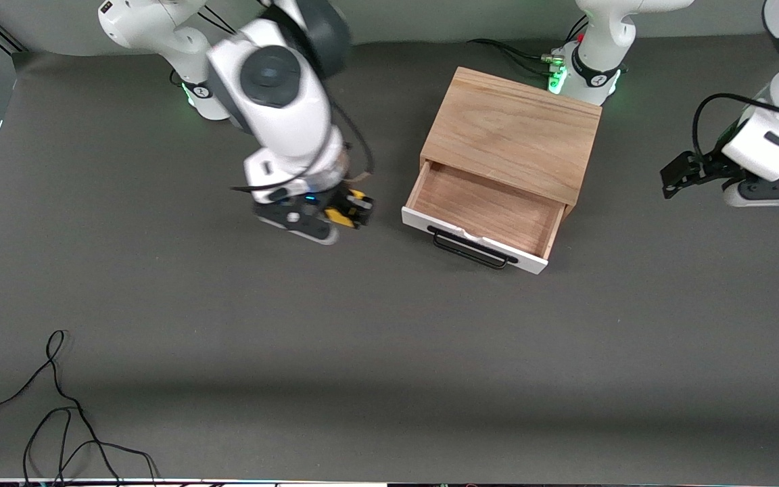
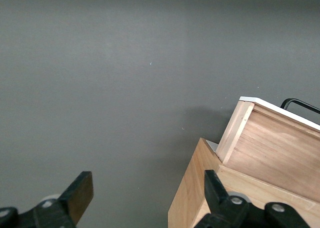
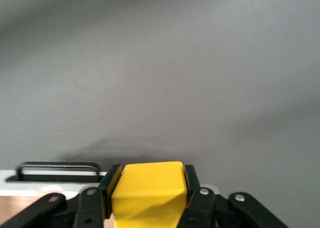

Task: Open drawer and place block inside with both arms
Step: 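Carry the cube over the open drawer while the left gripper withdraws, then lower the cube into the drawer and open the right gripper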

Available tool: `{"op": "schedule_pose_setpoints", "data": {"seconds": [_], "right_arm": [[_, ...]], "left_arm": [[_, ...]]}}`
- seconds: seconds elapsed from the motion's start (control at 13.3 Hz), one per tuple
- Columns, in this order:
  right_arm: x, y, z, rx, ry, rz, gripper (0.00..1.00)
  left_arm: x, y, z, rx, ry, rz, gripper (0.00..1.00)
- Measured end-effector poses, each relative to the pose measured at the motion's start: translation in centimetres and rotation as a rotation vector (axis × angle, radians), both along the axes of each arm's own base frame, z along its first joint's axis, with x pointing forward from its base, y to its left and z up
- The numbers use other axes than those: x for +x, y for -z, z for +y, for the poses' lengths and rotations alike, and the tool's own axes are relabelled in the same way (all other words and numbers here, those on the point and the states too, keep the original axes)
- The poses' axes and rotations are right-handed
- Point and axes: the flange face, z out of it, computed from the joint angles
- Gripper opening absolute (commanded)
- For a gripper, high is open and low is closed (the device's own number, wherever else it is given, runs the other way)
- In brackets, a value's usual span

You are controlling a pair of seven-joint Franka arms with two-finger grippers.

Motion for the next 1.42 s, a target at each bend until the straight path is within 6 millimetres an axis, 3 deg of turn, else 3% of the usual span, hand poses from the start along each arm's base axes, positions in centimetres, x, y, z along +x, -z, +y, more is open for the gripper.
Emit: {"op": "schedule_pose_setpoints", "data": {"seconds": [0.3, 0.52, 1.12, 1.42], "right_arm": [[-2.0, 3.8, 7.6, 0.039, 0.075, -0.04, 0.29], [-4.2, 7.3, 11.3, 0.04, 0.071, -0.041, 0.29], [-7.4, 12.6, 14.8, 0.004, 0.02, 0.004, 0.29], [-8.0, 14.3, 15.3, -0.015, 0.011, 0.02, 0.29]], "left_arm": [[0.7, -3.8, -0.5, 0.0, 0.007, 0.028, 0.99], [1.9, -3.6, -0.7, -0.001, 0.01, 0.048, 1.0], [2.2, -3.1, -0.8, -0.001, 0.013, 0.058, 1.0], [2.2, -3.0, -0.8, -0.001, 0.013, 0.06, 1.0]]}}
